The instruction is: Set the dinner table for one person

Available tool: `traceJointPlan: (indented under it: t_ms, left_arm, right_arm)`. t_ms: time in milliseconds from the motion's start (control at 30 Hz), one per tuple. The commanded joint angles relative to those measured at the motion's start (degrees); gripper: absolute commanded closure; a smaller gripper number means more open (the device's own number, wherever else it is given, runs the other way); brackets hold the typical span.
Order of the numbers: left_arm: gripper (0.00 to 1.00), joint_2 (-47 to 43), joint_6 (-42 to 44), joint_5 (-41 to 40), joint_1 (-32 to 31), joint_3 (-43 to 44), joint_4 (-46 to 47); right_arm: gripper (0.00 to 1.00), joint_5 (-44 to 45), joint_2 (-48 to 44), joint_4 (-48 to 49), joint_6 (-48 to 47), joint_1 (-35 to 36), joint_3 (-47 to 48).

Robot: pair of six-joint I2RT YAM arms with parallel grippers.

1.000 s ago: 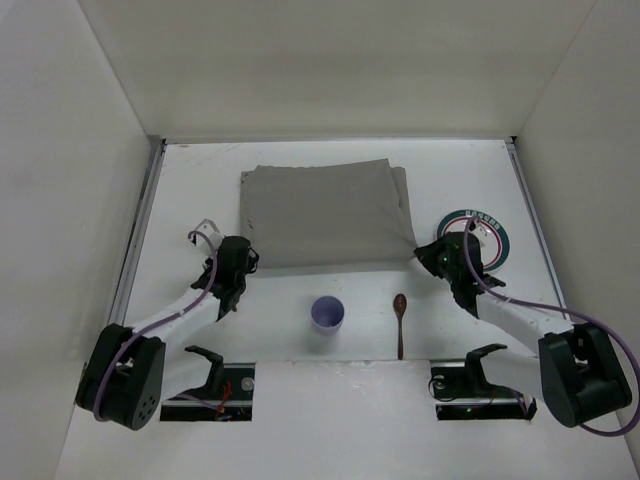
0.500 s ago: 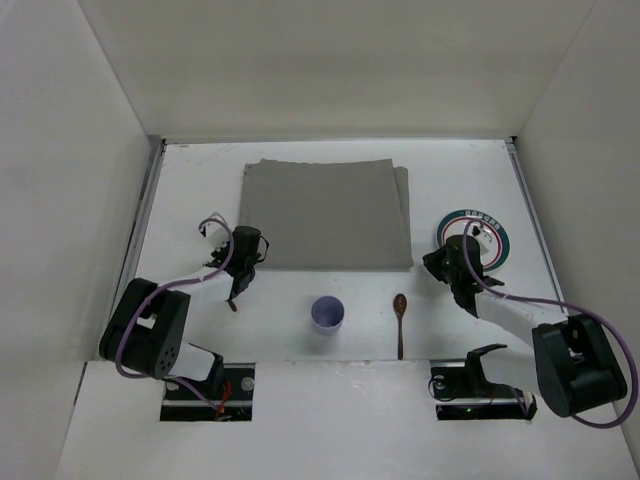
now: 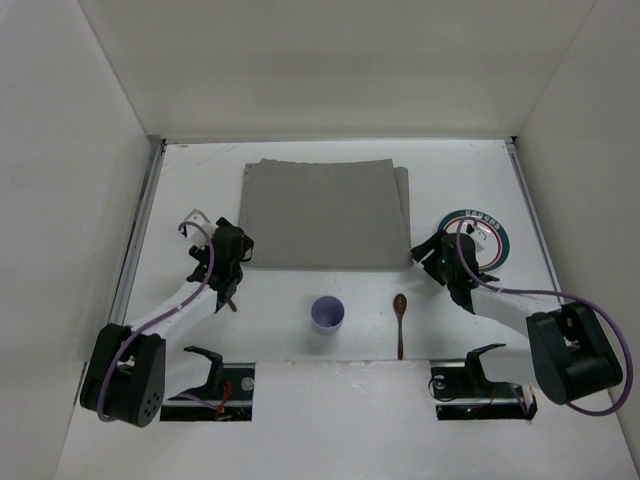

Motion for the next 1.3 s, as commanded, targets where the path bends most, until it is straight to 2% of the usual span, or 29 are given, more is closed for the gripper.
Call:
traceJointPlan:
  t_ms: [0,200,333,400,533,633,767,1000,1067,1200,1267]
  left_arm:
    - [0.39,-3.62,1.85,-1.65,-0.98,-0.07,-2.35]
    - [0.40,-7.06,1.94,-3.59,-5.72,-2.09,-2.44]
    - [0.40,-3.82,0.80,-3.14,-8.97,-1.92,-1.21]
    - [0.40,-1.71,0.36,-2.97,-10.38,-1.74,-0.07]
    - [0.41,2.77,0.36,-2.71,-10.74,-1.39,3.01]
    - [0.41,5.06,0.27,-2.53,-10.91,-1.48,4.50]
    - [0.42,6.65,-0.43,-1.91,-10.74,-1.91,5.47]
    - [0.43,6.83,-1.66,-1.56,-10.04,-3.32,5.82]
    - [0.43,7.00,-1.84,-1.48,-9.86,-3.32,5.82]
    - [0.43,6.91,-1.93,-1.39,-10.04,-3.23,5.73]
    - [0.43,6.91,-1.93,-1.21,-9.95,-3.15,5.47]
  right_arm:
    - [0.30,-2.47,3.65,5.72,0.86,0.55,2.69]
    - [0.45,-4.32,7.43,6.69,2.53,0.64,4.80]
    - [0.51,-4.94,9.28,8.36,4.19,1.52,4.81]
    - [0.51,-4.59,7.01,8.71,5.42,1.52,2.97]
    - [0.34,0.77,-1.07,7.58,5.78,1.69,-1.52]
    - [0.28,-0.45,-3.89,5.12,4.38,2.13,-1.52]
    - [0.29,-3.44,-2.85,5.37,4.81,2.05,-1.44]
    - [0.39,-5.20,3.74,5.90,5.96,1.96,1.02]
    - [0.45,-5.64,5.41,5.90,5.69,2.22,2.16]
    - [0.79,-6.35,5.77,6.25,6.66,2.22,2.44]
    - [0.90,-5.47,3.50,6.17,7.27,1.00,0.77]
